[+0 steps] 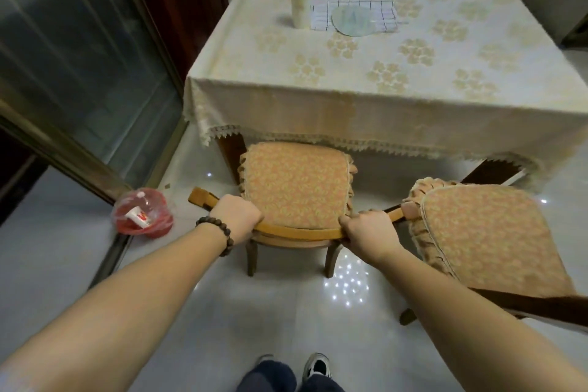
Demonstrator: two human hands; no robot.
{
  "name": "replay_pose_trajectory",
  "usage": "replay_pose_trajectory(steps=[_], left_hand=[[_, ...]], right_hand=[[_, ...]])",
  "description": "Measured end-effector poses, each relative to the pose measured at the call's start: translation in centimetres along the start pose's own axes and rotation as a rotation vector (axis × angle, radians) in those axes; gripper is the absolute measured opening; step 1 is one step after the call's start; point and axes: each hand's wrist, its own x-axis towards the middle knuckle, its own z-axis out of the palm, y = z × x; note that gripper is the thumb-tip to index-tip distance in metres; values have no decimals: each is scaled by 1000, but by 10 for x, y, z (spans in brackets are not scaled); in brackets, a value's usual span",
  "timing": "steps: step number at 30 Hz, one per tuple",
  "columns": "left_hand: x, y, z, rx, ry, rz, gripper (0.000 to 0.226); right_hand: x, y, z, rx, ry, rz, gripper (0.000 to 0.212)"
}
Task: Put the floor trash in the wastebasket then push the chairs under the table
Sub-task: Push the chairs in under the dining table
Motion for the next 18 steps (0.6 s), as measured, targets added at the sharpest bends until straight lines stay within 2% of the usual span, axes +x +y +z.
replay_pose_trajectory(steps=[2,6,10,18], left_hand=[[11,-2,-8,9,24,9,16],[33,-16,-20,20,33,22,19],[59,-43,-21,28,32,25,23],[130,-134,-10,12,20,43,22]], right_hand=[[6,8,-1,-8,-11,16,39],[25,23,-2,58,-27,8,15],[62,32,1,29,-59,33,20],[169,41,-14,38,-100,28,16]])
